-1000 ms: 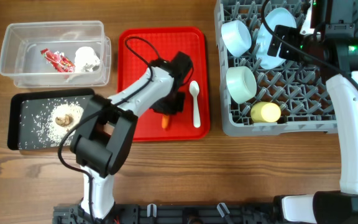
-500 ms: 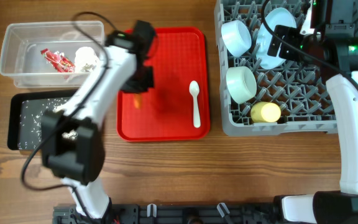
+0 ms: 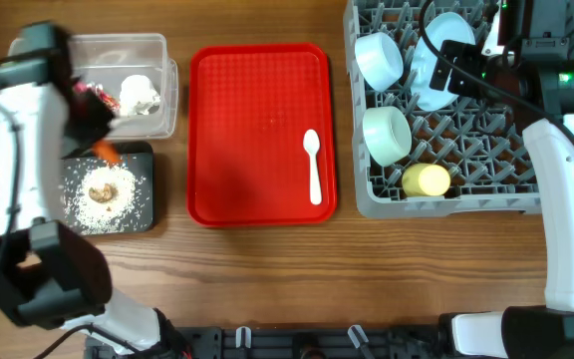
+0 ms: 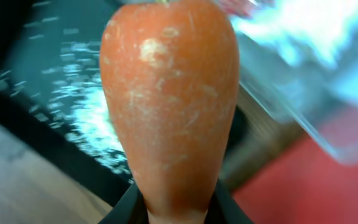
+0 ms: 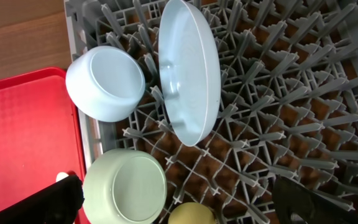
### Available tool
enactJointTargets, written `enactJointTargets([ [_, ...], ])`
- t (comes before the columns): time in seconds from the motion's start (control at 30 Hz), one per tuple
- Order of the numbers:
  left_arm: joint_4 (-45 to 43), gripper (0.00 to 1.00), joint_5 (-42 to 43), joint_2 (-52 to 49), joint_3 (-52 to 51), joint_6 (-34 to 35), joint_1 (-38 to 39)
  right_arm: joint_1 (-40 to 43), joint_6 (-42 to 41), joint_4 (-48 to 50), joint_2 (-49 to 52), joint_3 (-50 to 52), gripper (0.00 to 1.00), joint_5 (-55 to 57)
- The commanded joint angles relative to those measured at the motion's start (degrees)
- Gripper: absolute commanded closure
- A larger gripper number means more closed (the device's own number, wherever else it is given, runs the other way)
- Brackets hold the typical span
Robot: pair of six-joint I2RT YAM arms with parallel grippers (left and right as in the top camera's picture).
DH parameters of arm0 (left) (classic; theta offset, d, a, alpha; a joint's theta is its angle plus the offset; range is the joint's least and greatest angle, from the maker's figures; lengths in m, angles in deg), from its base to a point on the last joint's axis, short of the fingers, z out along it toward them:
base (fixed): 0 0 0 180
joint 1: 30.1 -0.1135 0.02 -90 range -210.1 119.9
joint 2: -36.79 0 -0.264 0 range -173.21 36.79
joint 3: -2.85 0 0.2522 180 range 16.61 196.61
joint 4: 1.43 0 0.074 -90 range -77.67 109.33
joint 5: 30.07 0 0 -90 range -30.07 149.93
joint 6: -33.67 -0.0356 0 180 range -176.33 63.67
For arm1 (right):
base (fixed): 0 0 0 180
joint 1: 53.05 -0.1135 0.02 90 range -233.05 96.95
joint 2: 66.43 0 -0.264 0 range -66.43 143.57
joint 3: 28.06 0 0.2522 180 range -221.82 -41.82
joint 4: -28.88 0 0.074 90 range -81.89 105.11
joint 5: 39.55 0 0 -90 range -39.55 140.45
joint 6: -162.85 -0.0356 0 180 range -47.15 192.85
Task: Sort waste into correct bins and load items into the dishwasher rack
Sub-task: 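Carry the carrot left and drop it onto the black rice tray, then move right gripper to the white spoon on the red tray and grasp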
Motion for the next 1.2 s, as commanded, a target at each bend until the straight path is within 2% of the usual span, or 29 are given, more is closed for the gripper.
enactJointTargets([
  [0.0, -0.72, 0.88, -0.9, 1.2, -2.14, 9.38, -7.52, -0.02, -0.66, 0.2, -0.7, -0.07, 0.0, 1.25],
  [0.13, -4.68, 0.88, -0.9, 1.16, -7.67, 14.67, -11.02, -0.02, -0.68, 0.26, -0.7, -0.07, 0.0, 1.22],
  [0.4, -16.39, 0.86, -0.9, 1.16, -21.81, 28.04, -11.17, -0.02, -0.7, 0.2, -0.7, -0.07, 0.0, 1.22],
  [0.57, -22.05, 0.78, -0.9, 1.16, -27.93, 33.07, -11.17, -0.02, -0.68, 0.13, -0.7, -0.07, 0.0, 1.22],
  [0.63, -24.26, 0.75, -0.9, 1.16, -29.59, 33.07, -11.17, -0.02, -0.68, 0.13, -0.7, -0.07, 0.0, 1.22],
  [0.7, -25.0, 0.65, -0.9, 1.11, -30.1, 33.05, -11.17, -0.02, -0.66, 0.13, -0.7, -0.07, 0.0, 1.2],
  [0.8, -25.05, 0.55, -0.9, 1.11, -30.08, 33.05, -11.19, -0.02, -0.68, 0.13, -0.7, -0.07, 0.0, 1.22],
  [0.83, -25.09, 0.48, -0.92, 1.11, -30.08, 32.98, -11.19, -0.02, -0.66, 0.13, -0.7, -0.07, 0.0, 1.2],
  [1.1, -26.03, 0.43, -0.92, 2.67, -29.24, 28.17, -11.19, -0.02, -0.63, 1.01, -0.7, -0.07, 0.0, 0.96],
  [1.17, -25.97, 0.39, -0.68, 4.59, -28.22, 27.54, -11.17, -0.09, 1.33, 1.64, -0.72, -0.07, 0.0, -0.13],
])
